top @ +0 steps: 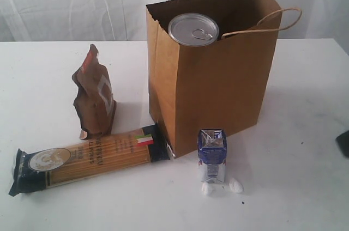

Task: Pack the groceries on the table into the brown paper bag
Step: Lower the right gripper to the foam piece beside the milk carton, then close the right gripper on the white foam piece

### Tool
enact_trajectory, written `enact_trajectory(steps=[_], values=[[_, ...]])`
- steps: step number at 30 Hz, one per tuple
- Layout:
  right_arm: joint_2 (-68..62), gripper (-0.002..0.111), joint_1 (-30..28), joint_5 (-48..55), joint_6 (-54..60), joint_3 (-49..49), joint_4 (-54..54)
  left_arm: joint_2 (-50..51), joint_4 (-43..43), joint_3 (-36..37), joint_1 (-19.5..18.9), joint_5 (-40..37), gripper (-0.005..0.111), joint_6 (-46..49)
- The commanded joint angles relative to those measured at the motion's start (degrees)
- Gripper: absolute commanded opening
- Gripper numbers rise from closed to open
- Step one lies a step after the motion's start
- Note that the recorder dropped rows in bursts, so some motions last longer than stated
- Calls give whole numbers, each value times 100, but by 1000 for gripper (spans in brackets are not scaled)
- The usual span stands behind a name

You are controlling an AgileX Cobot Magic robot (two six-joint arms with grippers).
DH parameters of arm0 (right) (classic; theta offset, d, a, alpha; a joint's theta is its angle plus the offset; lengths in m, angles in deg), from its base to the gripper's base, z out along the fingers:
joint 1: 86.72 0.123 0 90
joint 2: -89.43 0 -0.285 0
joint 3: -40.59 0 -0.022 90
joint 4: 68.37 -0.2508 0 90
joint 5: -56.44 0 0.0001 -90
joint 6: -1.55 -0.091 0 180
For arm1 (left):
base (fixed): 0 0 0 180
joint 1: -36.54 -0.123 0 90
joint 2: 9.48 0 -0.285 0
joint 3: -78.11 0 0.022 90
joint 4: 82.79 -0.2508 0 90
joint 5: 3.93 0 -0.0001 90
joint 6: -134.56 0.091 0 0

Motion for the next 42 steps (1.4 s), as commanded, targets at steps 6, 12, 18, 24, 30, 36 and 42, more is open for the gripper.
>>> enact_trajectory(steps=[6, 12, 18, 24, 30, 36, 42], values=[[-814, 51, -18, -1618, 699, -1571, -899, -30, 14, 15, -25, -17, 0, -10], [-1486, 51, -7, -2832, 766, -2016, -899, -30, 14, 15, -25, -17, 0, -10], [-2173, 51, 255, -3193, 1296, -2016, -1156, -30, 14, 15, -25, -17, 0, -10], [-2885, 51, 598, -3831, 1320, -2016, -982, -30, 14, 15, -25, -17, 0, -10], [-3615, 51, 795, -4439, 1320, -1959, -790, -30, 14, 15, -25, -17, 0, -10], [-4354, 51, 795, -4713, 1320, -1624, -612, -30, 14, 15, -25, -17, 0, -10], [-4874, 51, 795, -4937, 1320, -1536, -572, -30, 14, 15, -25, -17, 0, -10]])
